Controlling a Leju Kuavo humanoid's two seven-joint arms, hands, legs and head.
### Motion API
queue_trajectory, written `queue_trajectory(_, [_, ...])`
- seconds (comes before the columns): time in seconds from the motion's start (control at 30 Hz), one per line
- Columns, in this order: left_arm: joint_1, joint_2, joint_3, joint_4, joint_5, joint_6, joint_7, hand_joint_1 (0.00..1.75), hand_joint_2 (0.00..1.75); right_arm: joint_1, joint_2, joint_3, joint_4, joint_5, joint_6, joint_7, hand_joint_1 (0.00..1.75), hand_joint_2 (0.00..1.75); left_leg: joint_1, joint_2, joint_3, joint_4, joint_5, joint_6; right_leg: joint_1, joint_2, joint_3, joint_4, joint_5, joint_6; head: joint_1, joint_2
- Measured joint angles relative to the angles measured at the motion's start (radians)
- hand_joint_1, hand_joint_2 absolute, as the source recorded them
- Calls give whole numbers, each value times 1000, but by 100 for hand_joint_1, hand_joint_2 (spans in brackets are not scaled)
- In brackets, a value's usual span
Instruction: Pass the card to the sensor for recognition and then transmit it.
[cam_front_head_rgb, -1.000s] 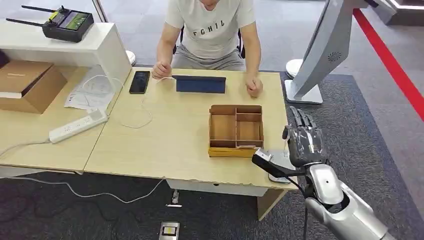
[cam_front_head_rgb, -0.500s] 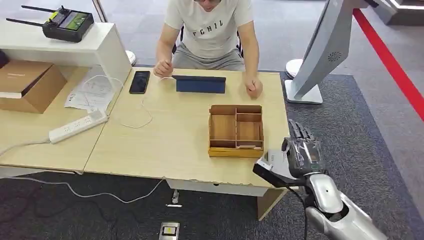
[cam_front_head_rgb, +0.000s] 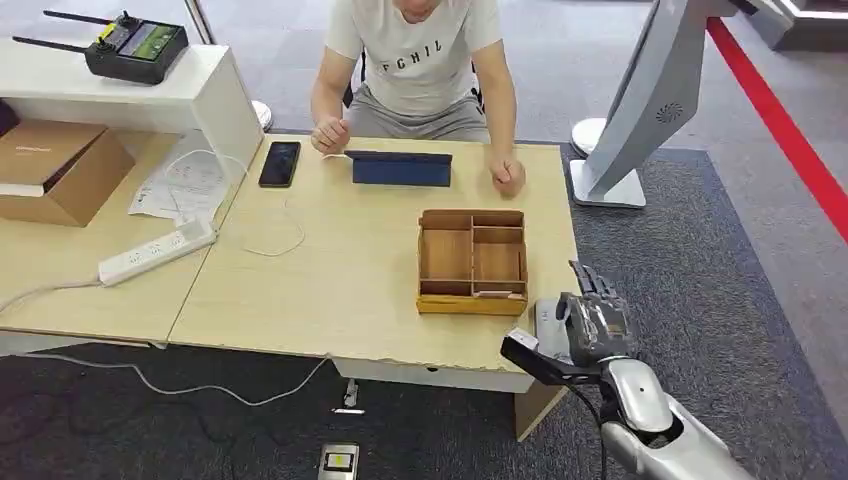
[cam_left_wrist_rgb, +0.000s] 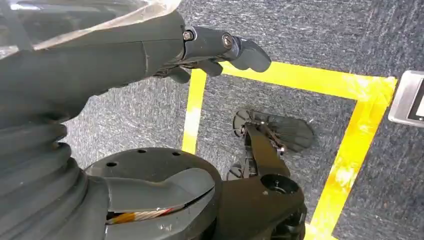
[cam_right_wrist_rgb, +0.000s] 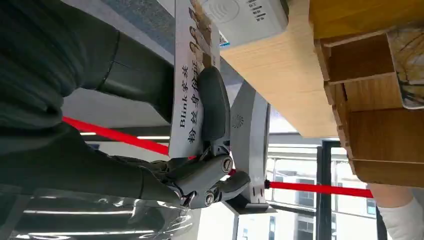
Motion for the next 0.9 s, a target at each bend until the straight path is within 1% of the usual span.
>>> queue_trajectory(0.47, [0,0,0,0,8,-10,5,0,175,6,7,5,26,-114,-3,1,175,175,0,0,0,0,0,0,0,0,0,0,0,0,0,0])
queue_trajectory(0.9, [0,0,0,0,8,-6,-10,0,175,24,1,13,40,-184,-42,8,175,175,0,0,0,0,0,0,0,0,0,0,0,0,0,0])
